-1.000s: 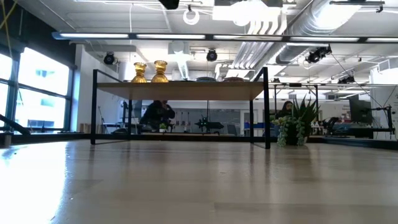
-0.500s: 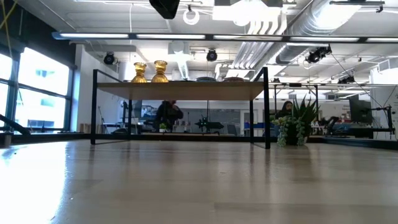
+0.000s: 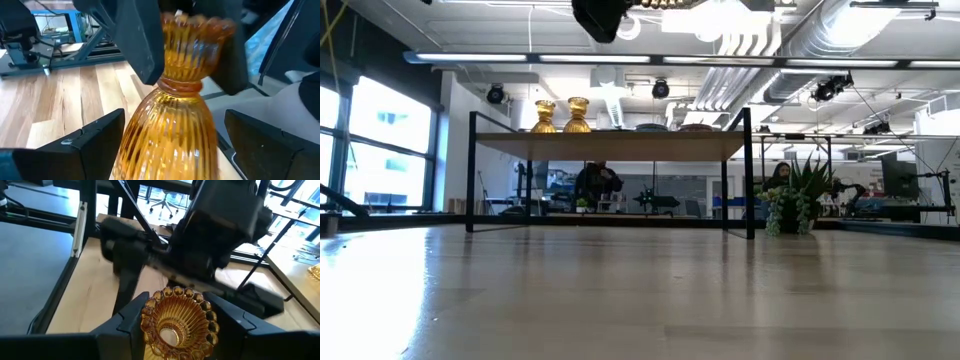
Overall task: Pick & Place candle stick holders
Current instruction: Put the yellow candle holder on the shelf
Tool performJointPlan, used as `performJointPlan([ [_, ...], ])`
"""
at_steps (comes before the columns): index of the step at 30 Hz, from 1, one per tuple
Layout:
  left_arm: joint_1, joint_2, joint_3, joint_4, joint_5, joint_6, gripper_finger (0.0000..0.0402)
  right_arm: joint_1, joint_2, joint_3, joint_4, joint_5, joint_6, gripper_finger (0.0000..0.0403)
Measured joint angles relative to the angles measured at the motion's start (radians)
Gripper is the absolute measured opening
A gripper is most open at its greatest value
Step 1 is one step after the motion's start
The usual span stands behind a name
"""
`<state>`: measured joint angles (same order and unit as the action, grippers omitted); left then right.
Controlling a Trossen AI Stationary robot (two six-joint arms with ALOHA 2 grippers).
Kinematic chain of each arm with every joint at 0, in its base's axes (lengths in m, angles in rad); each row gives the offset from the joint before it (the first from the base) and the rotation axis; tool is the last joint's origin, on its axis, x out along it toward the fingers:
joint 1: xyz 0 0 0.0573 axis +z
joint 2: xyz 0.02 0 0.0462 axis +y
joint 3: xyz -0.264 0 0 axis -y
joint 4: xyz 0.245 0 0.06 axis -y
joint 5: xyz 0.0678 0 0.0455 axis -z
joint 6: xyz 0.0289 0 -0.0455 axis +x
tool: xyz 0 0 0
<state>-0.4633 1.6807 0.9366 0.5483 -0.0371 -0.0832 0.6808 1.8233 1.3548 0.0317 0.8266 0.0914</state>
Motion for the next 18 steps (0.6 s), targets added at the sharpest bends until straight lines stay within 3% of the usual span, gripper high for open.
performJointPlan([
  [11, 0.000, 0.069, 0.118, -0.108, 0.010, 0.052, 0.0333, 0.004, 0.001, 0.000, 0.024, -0.005, -0.021, 0.0154],
  [18, 0.000, 0.068, 0.134, -0.148, 0.008, 0.083, 0.0268, 0.013, 0.001, 0.000, 0.026, -0.004, -0.023, 0.0154],
])
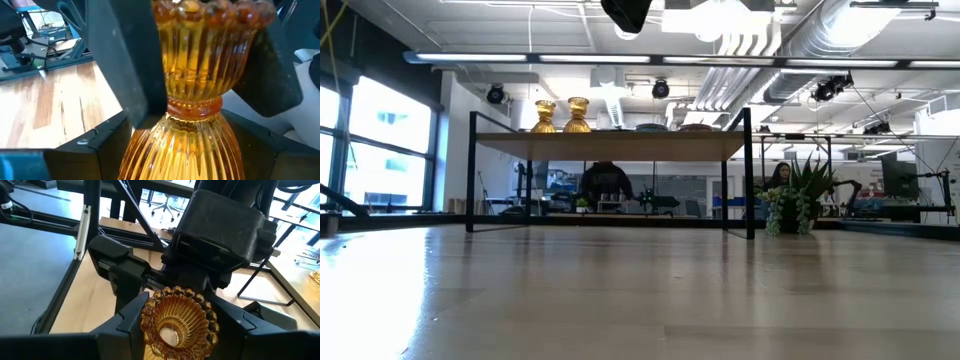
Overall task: Pick & Place candle stick holders
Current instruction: Put the yellow candle holder on the shelf
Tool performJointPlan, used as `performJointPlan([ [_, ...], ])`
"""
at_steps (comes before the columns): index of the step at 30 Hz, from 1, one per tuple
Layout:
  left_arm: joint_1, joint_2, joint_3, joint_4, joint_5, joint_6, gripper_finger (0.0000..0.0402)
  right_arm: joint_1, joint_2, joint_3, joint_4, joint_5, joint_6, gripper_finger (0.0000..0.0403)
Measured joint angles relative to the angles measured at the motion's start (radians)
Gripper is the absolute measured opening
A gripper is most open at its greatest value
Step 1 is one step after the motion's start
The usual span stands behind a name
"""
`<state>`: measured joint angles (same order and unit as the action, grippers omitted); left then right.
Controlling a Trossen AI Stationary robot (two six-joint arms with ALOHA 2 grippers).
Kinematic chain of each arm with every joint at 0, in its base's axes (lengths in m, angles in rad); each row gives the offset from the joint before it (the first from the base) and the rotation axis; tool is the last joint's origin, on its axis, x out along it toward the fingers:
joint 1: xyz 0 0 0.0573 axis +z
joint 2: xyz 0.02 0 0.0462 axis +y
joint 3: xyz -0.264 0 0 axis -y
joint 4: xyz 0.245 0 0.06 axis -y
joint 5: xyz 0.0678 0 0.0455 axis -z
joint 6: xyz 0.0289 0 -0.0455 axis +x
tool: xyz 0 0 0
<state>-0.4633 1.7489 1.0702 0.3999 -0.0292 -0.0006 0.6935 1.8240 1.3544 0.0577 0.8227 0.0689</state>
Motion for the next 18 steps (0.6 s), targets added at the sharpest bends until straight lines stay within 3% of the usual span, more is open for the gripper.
performJointPlan([
  [7, 0.000, 0.000, 0.000, -0.004, -0.015, 0.007, 0.0267, 0.001, 0.001, 0.000, 0.000, -0.017, -0.015, 0.0156],
  [18, -0.001, 0.001, -0.002, -0.034, -0.012, 0.023, 0.0256, 0.045, -0.043, 0.000, 0.032, -0.001, -0.074, 0.0288],
])
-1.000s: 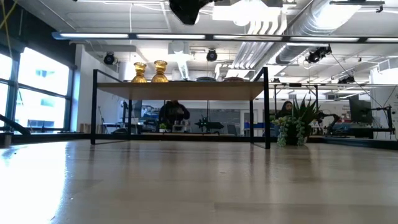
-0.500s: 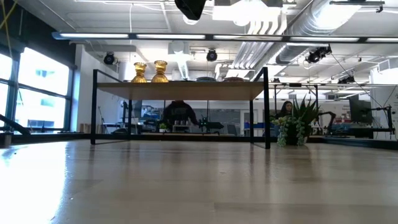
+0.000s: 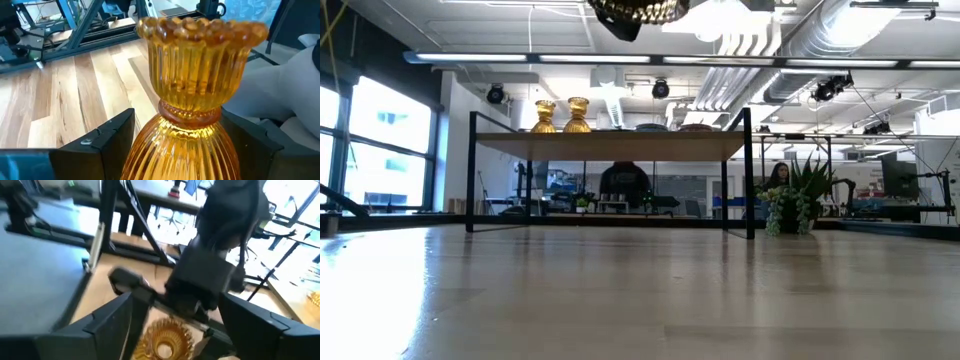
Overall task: Pick & Place candle stick holders
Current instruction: Put the yellow candle holder on the shelf
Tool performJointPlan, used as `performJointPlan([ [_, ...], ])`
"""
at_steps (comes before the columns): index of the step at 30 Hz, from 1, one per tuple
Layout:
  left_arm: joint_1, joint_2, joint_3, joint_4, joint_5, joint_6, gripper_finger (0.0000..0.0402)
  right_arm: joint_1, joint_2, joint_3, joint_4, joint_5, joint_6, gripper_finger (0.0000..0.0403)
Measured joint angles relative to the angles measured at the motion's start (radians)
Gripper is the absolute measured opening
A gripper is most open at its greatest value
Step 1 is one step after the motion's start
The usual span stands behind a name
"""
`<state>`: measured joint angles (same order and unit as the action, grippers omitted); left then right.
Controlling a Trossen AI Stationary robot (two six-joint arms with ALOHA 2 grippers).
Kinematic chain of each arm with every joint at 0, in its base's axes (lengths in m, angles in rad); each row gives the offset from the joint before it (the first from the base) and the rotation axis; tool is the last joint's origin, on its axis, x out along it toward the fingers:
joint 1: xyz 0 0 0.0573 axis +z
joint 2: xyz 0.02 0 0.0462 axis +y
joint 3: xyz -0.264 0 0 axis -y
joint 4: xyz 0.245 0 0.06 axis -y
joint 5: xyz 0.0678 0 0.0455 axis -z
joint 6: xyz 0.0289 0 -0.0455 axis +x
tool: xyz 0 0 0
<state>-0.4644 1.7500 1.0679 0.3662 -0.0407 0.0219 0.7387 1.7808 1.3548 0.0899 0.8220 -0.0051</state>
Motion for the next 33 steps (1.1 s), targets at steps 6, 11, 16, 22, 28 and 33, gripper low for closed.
performJointPlan([
  [6, 0.000, -0.023, 0.000, -0.019, -0.070, 0.003, 0.0238, 0.079, -0.063, 0.000, 0.001, 0.047, 0.000, 0.0300],
  [11, 0.000, -0.123, 0.000, -0.085, -0.216, 0.043, 0.0212, 0.178, -0.098, 0.000, 0.003, 0.175, -0.022, 0.0301],
  [16, 0.000, -0.281, 0.000, -0.176, -0.379, 0.110, 0.0135, 0.261, -0.100, 0.000, 0.000, 0.316, -0.023, 0.0302],
  [22, 0.001, -0.491, 0.001, -0.217, -0.498, 0.189, 0.0124, 0.306, -0.100, -0.004, -0.002, 0.359, 0.006, 0.0302],
  [28, 0.000, -0.668, 0.001, -0.273, -0.684, 0.268, 0.0124, 0.316, -0.100, -0.004, -0.002, 0.358, 0.027, 0.0302],
  [33, 0.037, -0.763, 0.001, -0.293, -0.819, 0.255, 0.0124, 0.316, -0.100, -0.004, -0.003, 0.351, 0.028, 0.0302],
])
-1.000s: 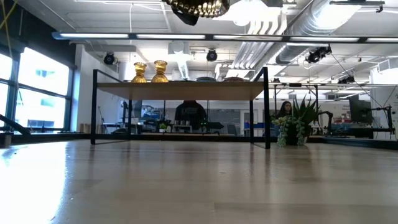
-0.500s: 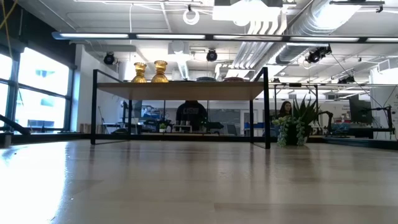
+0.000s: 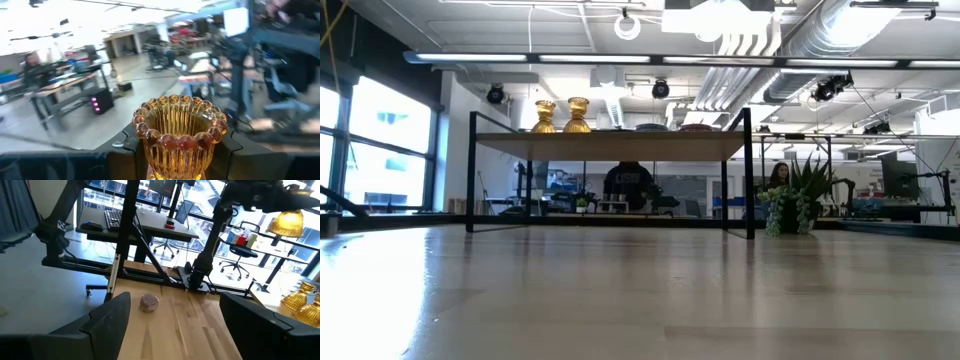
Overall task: Pick & Place candle stick holders
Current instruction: Put the yellow candle holder on the shelf
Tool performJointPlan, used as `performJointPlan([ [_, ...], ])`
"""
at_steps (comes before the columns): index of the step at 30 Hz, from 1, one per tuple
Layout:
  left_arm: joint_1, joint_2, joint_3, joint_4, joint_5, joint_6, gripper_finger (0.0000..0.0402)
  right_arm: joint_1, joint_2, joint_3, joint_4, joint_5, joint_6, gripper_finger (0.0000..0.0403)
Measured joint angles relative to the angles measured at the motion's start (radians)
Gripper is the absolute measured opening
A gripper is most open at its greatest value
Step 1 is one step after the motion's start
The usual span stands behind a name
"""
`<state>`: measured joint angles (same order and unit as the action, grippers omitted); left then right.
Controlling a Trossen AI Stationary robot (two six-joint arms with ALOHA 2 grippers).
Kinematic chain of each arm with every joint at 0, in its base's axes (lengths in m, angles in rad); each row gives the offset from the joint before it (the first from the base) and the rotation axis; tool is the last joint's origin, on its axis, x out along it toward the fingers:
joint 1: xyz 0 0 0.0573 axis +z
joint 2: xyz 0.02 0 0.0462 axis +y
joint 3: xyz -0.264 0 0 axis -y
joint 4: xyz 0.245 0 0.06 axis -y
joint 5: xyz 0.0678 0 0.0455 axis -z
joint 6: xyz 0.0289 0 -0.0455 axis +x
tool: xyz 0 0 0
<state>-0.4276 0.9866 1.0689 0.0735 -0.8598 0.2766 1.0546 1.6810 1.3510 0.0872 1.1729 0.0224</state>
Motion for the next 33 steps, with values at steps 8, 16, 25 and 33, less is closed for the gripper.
performJointPlan([
  [8, 0.207, -0.036, -0.025, -0.048, 0.088, -0.163, 0.0124, -0.001, 0.000, 0.000, 0.000, -0.001, 0.004, 0.0302],
  [16, 0.404, -0.035, -0.299, 0.164, 0.304, -0.321, 0.0124, -0.001, 0.000, -0.008, 0.000, -0.039, 0.032, 0.0302],
  [25, 0.513, -0.041, -0.581, 0.500, 0.350, -0.354, 0.0124, 0.000, 0.009, -0.008, -0.023, -0.047, 0.067, 0.0302],
  [33, 0.615, -0.038, -0.634, 0.477, 0.337, -0.353, 0.0124, -0.021, 0.009, -0.008, -0.032, -0.043, 0.067, 0.0302],
])
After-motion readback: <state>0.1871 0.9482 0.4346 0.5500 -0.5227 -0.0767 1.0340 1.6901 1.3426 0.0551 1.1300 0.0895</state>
